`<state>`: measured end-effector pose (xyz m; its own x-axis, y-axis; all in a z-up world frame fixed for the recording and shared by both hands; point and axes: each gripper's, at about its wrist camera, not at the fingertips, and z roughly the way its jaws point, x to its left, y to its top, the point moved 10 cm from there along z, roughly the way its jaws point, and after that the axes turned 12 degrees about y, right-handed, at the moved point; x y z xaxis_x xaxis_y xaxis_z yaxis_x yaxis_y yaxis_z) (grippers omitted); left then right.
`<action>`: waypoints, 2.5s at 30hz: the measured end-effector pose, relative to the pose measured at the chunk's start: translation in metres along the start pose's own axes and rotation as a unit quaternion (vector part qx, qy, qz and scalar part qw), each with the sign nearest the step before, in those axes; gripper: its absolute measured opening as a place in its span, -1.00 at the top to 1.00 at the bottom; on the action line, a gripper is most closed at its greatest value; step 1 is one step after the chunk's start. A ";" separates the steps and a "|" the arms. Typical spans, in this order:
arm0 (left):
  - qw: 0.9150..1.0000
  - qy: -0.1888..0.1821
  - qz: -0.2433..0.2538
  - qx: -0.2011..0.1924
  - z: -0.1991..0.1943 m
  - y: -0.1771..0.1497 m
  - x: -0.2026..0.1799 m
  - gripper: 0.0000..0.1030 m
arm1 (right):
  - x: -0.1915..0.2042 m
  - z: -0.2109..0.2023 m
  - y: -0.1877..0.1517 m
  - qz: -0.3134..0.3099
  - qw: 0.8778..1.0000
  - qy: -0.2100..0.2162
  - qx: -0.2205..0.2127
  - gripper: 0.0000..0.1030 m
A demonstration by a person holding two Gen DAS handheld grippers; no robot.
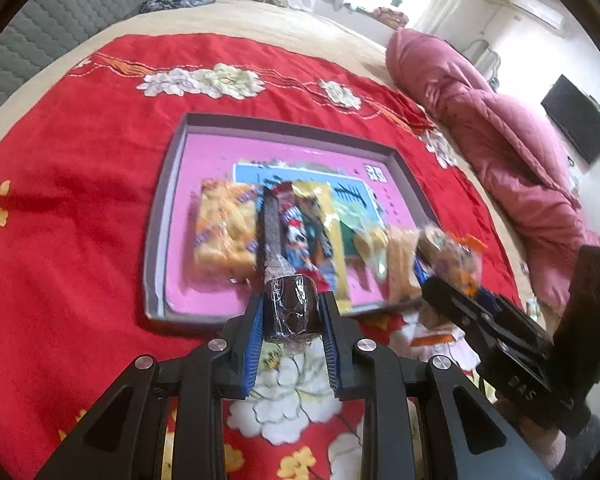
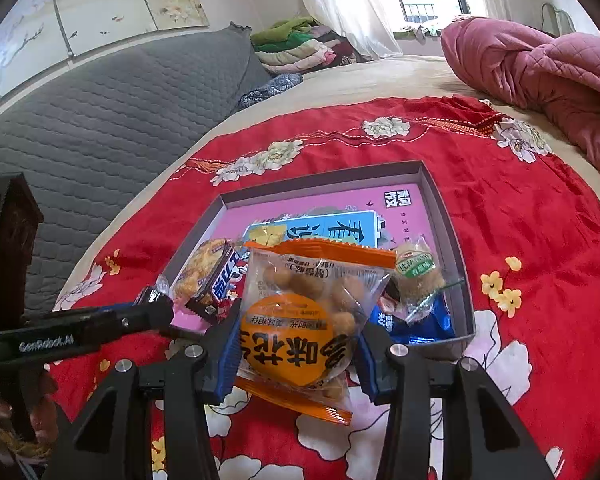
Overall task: Organize snacks
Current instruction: 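Carry the candy with left tool while right tool carries the peanut bag over the tray, then lower the candy into the tray and open left tool while right tool releases the peanut bag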
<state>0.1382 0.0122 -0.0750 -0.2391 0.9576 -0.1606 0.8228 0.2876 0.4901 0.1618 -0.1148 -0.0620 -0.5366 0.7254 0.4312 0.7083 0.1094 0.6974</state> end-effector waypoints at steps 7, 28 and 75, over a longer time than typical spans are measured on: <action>1.000 0.021 -0.011 -0.004 0.017 0.013 0.012 0.46 | -0.001 0.006 0.007 0.000 1.000 -0.003 -0.005 0.07; 0.998 0.050 -0.001 -0.023 0.038 0.027 0.020 0.46 | -0.003 0.039 0.025 -0.026 0.999 -0.033 -0.006 0.07; 0.999 0.035 -0.003 -0.016 0.037 0.024 0.017 0.25 | -0.011 0.026 0.010 -0.023 0.998 -0.059 -0.006 -0.30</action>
<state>0.1728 0.0352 -0.0978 -0.2796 0.9545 -0.1039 0.8044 0.2920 0.5174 0.1871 -0.1039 -0.0747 -0.5099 0.7952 0.3282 0.6777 0.1364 0.7226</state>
